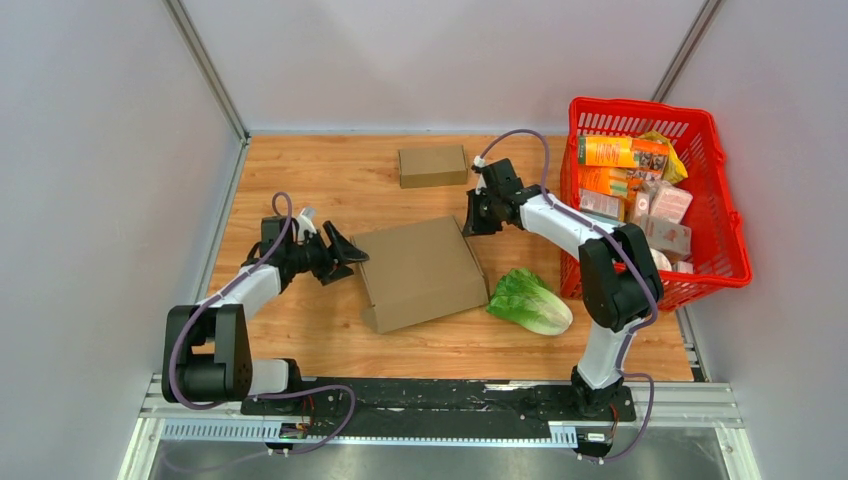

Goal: Fold the paper box

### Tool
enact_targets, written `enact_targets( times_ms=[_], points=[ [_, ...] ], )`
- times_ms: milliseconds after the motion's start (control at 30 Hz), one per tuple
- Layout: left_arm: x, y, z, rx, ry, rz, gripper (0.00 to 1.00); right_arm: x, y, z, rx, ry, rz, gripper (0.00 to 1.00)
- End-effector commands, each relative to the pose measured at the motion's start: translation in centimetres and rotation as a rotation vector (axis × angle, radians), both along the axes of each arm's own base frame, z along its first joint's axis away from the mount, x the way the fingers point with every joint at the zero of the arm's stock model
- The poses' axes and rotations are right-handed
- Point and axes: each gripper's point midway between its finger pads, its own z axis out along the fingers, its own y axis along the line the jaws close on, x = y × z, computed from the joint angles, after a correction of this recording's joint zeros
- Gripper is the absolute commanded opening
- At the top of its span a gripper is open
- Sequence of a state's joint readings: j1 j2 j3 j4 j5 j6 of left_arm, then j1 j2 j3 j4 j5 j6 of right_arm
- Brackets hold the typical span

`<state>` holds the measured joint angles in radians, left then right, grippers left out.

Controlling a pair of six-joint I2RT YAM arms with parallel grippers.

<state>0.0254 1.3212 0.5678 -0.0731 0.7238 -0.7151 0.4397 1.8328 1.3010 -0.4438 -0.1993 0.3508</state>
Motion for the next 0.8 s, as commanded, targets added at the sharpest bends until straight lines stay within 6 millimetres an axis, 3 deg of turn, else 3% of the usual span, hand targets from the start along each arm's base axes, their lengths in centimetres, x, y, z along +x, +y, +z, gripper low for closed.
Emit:
enact_targets(
  times_ms=[0, 300, 533, 633, 700, 767],
  points=[
    [0.5, -1.5, 1.2, -0.018, -0.056, -0.036, 0.78, -0.1, -2.5, -3.2, -0.102, 0.046, -0.048, 0.07],
    [1.2, -2.7, 2.0, -0.097, -0.110, -0.022, 0.79, 0.1, -2.8, -3.8, -0.094, 0.064, -0.063, 0.06],
    [2.0, -5.1, 4.5, -0.253, -0.215, -0.047, 0.79, 0.0, -2.3, -4.0, -0.072, 0.074, -0.050, 0.06],
    [2.0, -5.2, 5.3, -0.288, -0.236, -0.031, 0.78, 0.0, -2.0, -3.8, -0.057, 0.068, -0.045, 0.07],
    [2.1, -5.2, 5.5, -0.300, -0.236, -0.014, 0.68, -0.2, -1.6, -3.4, -0.042, 0.065, -0.032, 0.12],
    [2.0, -5.1, 5.4, -0.301, -0.211, -0.005, 0.60, -0.3, -1.0, -2.4, -0.020, 0.056, -0.012, 0.24]
  ],
)
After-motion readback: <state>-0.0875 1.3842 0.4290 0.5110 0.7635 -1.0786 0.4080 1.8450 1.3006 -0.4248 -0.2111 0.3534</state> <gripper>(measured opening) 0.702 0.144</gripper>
